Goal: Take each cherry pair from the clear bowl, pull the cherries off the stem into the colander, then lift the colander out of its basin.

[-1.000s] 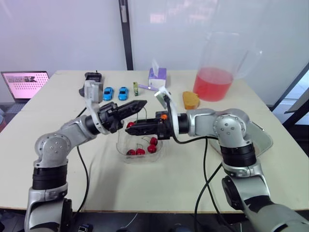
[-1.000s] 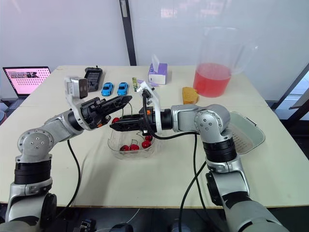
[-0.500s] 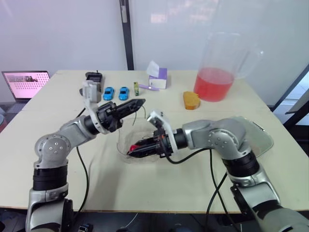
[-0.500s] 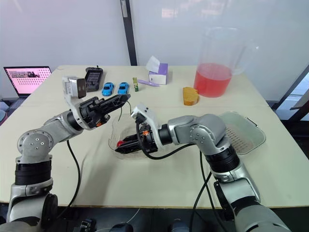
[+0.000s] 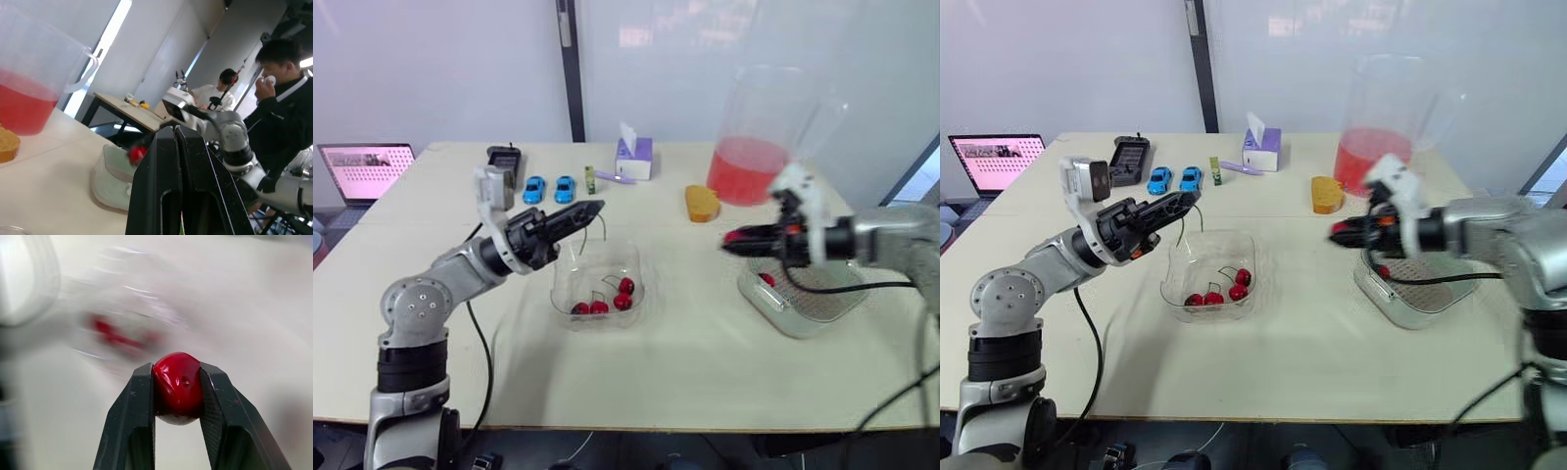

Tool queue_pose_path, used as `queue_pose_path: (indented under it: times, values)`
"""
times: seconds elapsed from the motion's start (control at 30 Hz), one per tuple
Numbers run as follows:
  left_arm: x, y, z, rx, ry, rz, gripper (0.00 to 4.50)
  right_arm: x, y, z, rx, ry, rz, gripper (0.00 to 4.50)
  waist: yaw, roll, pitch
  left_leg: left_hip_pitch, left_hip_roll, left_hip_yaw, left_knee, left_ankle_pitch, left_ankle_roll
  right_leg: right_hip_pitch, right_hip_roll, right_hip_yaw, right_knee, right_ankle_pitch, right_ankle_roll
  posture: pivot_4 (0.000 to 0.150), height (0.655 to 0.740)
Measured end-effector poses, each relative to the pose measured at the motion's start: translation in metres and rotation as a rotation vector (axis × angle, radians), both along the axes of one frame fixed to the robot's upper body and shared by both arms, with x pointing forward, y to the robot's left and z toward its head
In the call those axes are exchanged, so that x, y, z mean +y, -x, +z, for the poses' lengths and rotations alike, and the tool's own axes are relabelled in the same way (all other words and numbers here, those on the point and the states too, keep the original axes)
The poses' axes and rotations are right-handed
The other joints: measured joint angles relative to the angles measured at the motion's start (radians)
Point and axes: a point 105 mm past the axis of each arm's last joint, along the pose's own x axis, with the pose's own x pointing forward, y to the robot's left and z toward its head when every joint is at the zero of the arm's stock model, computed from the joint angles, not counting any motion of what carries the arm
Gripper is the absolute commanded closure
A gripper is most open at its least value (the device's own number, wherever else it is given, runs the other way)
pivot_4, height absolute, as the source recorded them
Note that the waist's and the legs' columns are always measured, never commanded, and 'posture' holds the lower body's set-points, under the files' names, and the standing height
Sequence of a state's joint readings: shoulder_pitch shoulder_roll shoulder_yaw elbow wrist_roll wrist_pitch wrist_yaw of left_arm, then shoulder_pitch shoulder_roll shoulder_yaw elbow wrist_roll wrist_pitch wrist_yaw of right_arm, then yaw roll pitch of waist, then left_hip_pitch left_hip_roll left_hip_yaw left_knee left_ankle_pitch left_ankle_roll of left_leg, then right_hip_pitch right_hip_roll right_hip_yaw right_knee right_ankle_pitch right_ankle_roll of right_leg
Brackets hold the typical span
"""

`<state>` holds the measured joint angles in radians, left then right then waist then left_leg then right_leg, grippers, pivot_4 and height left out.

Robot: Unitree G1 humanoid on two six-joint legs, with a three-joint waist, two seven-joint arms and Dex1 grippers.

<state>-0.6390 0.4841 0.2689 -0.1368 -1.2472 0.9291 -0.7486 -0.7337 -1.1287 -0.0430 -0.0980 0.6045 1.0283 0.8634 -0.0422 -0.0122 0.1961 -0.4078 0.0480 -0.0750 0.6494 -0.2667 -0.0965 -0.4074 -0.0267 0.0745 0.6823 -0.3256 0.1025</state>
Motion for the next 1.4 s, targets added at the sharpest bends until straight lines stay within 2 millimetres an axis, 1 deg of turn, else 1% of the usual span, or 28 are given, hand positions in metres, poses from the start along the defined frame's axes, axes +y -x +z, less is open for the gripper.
queue_pose_path:
  times: [0.07,0.1,0.27,0.37,0.43,0.47,0.5,0.53,0.6,0.63,0.8,0.9,1.0,1.07,1.13,1.17,1.23,1.3,1.4]
  values:
    - [0.001,0.0,0.0,-0.001,-0.003,0.001,4.5,-0.032,-0.006,-0.004,-0.004,0.023,-0.123,3.79,-0.003,0.0,0.0,0.0,0.0,0.0,0.0,0.0,0.0,0.0,0.0,0.001,0.0,0.0,0.0,0.15,0.74]
    - [0.001,0.0,0.0,0.001,-0.002,-0.002,4.5,-0.042,-0.007,-0.009,0.005,0.019,-0.157,3.79,-0.004,0.0,0.0,0.001,0.0,0.001,-0.001,0.0,0.0,0.0,0.001,0.002,0.0,0.0,0.0,0.15,0.74]
    - [0.001,-0.003,-0.002,0.016,0.001,-0.005,4.5,-0.062,-0.011,-0.047,0.087,-0.007,-0.213,3.79,-0.001,0.0,0.0,0.001,0.0,0.002,0.0,0.0,0.0,0.0,0.0,0.002,0.0,0.0,0.0,0.15,0.74]
    - [0.001,-0.003,-0.003,0.017,0.0,-0.008,4.5,-0.07,-0.011,-0.059,0.115,-0.011,-0.241,3.79,0.0,0.0,0.0,0.001,0.0,0.002,0.0,0.0,0.0,0.0,0.0,0.002,0.0,0.0,0.0,0.15,0.74]
    - [0.001,-0.003,-0.003,0.017,0.0,-0.008,4.5,-0.076,-0.011,-0.062,0.124,-0.011,-0.264,2.72,0.0,0.0,0.0,0.001,0.0,0.002,0.0,0.0,0.0,0.0,0.0,0.002,0.0,0.0,0.0,0.15,0.74]
    - [0.001,-0.003,-0.003,0.017,-0.001,-0.009,4.5,-0.078,-0.011,-0.062,0.127,-0.019,-0.275,2.37,0.0,0.0,0.0,0.001,0.0,0.002,0.0,0.0,0.0,0.0,0.0,0.002,0.0,0.0,0.0,0.15,0.74]
    - [0.001,-0.003,-0.003,0.017,-0.001,-0.009,4.5,-0.079,-0.011,-0.061,0.128,-0.035,-0.282,1.89,0.0,0.0,0.0,0.001,0.0,0.002,0.0,0.0,0.0,0.0,0.0,0.002,0.0,0.0,0.0,0.15,0.74]
    - [0.001,-0.003,-0.003,0.017,-0.001,-0.009,4.5,-0.08,-0.011,-0.059,0.128,-0.052,-0.287,1.45,0.0,0.0,0.0,0.001,0.0,0.002,0.0,0.0,0.0,0.0,0.0,0.002,0.0,0.0,0.0,0.15,0.74]
    - [0.001,-0.003,-0.003,0.017,-0.001,-0.009,4.5,-0.081,-0.01,-0.052,0.118,-0.081,-0.287,0.44,-0.001,0.0,0.0,0.001,0.0,0.002,0.0,0.0,0.0,0.0,0.0,0.002,0.0,0.0,0.0,0.15,0.74]
    - [0.001,-0.003,-0.003,0.019,-0.001,-0.006,4.5,-0.08,-0.011,-0.046,0.104,-0.1,-0.28,0.02,-0.002,0.0,0.0,0.001,0.0,0.002,0.0,0.0,0.0,0.0,0.0,0.002,0.0,0.0,0.0,0.15,0.74]
    - [0.003,-0.005,-0.003,0.031,0.001,0.025,4.5,-0.074,-0.012,-0.019,0.044,-0.169,-0.24,0.02,0.0,0.0,0.0,0.001,0.0,0.002,0.0,0.0,0.0,0.0,0.0,0.002,0.0,0.0,0.0,0.15,0.74]
    - [0.015,-0.012,-0.002,0.05,0.015,0.125,4.5,-0.058,-0.005,0.0,-0.005,-0.248,-0.13,0.02,0.0,0.0,0.0,0.001,0.0,0.002,0.0,0.0,0.0,0.0,0.0,0.002,0.0,0.0,0.0,0.15,0.74]
    - [0.04,-0.023,-0.006,0.092,0.032,0.314,4.5,-0.022,0.008,0.026,-0.121,-0.286,0.088,0.02,-0.005,0.0,0.0,0.002,0.001,0.002,-0.001,0.0,0.0,0.0,0.001,0.002,0.001,0.0,0.0,0.15,0.74]
    - [0.062,-0.026,-0.015,0.134,0.026,0.443,4.5,0.01,0.021,0.03,-0.159,-0.276,0.256,0.02,-0.004,0.0,0.0,0.002,0.001,0.001,-0.001,0.0,0.0,0.0,0.001,0.002,0.001,0.0,0.0,0.15,0.74]
    - [0.084,-0.021,-0.027,0.174,-0.008,0.567,4.5,0.048,0.037,0.031,-0.177,-0.339,0.448,0.02,-0.007,0.0,0.0,0.002,0.002,0.002,-0.001,0.0,0.0,0.0,0.001,0.002,0.001,0.0,0.0,0.15,0.74]
    - [0.092,-0.019,-0.031,0.187,-0.018,0.609,4.5,0.063,0.046,0.032,-0.175,-0.365,0.532,0.02,-0.003,0.001,0.0,0.001,0.001,0.001,-0.001,0.0,0.0,0.0,0.0,0.002,0.001,0.0,0.0,0.15,0.74]
    - [0.109,-0.012,-0.039,0.208,-0.046,0.704,4.5,0.093,0.064,0.043,-0.217,-0.423,0.699,0.02,-0.001,0.0,0.0,0.001,0.001,0.001,0.001,0.0,0.0,0.001,0.0,0.001,0.001,0.0,0.0,0.15,0.74]
    - [0.122,-0.007,-0.045,0.228,-0.055,0.769,4.5,0.112,0.08,0.051,-0.253,-0.424,0.809,0.02,0.009,0.0,0.0,0.001,0.001,-0.001,0.001,0.0,0.0,0.002,-0.001,-0.001,0.001,0.0,0.0,0.15,0.74]
    - [0.143,-0.005,-0.057,0.276,-0.065,0.882,4.5,0.131,0.092,0.054,-0.252,-0.471,0.925,0.02,0.018,-0.002,-0.001,0.001,0.001,-0.001,0.001,0.0,0.0,0.003,-0.001,-0.001,0.0,0.0,0.0,0.15,0.74]
